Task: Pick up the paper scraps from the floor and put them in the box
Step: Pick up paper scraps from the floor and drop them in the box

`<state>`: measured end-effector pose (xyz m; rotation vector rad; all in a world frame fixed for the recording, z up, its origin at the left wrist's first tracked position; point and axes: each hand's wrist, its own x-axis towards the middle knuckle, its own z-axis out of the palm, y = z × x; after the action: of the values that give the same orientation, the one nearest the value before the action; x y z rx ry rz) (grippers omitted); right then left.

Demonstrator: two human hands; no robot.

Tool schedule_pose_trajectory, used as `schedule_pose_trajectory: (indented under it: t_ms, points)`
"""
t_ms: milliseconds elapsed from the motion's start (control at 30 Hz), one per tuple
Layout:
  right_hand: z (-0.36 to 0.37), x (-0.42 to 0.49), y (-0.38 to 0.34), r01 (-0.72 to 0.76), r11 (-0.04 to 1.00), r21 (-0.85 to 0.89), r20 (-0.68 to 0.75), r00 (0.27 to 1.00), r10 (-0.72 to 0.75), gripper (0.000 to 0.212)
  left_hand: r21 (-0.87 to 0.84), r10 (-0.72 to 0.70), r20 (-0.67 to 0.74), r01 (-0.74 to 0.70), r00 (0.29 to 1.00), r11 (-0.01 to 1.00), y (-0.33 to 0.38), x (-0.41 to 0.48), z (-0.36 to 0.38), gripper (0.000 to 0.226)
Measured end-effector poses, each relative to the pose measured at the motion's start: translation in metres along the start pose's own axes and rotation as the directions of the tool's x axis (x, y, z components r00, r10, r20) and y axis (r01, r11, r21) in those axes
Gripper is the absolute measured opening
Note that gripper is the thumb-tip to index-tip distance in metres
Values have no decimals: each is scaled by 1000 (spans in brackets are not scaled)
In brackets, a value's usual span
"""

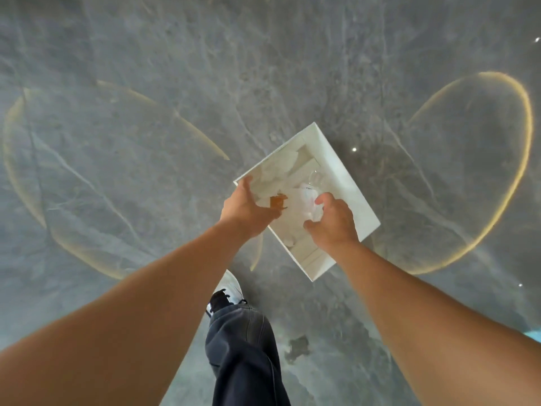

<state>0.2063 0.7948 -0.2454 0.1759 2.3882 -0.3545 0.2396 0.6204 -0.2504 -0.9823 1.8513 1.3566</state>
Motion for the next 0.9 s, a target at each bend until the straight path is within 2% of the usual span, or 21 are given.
schedule_pose_trajectory:
  t_ms: [133, 233, 333, 500, 633, 733, 900]
  points:
    - [10, -18, -15, -8, 999, -54, 57, 998, 11, 48, 64, -28, -60, 32, 998, 997, -35, -15, -44, 79]
    - [19, -32, -51, 67, 987, -149, 98, 994, -53, 50, 83, -26, -131, 37, 991, 996, -70, -29, -96, 61]
    - [34, -49, -110, 129, 968, -217, 124, 987, -104, 43, 85, -28, -207, 46, 978, 995, -111, -49, -161, 47]
    - [91, -100, -247, 278, 926, -255, 176, 955, -238, 32, 56, -36, -346, 59, 937, 997, -198, -103, -282, 41]
    - [165, -169, -370, 456, 848, -269, 279, 880, -384, 29, -4, -101, -412, 109, 906, 994, -285, -164, -382, 43]
    - [220, -234, -453, 598, 743, -300, 379, 789, -483, 30, -19, -152, -451, 161, 879, 987, -353, -218, -452, 44]
    - [297, -347, -567, 741, 572, -352, 511, 664, -546, 28, -94, -255, -539, 243, 803, 965, -445, -304, -549, 43]
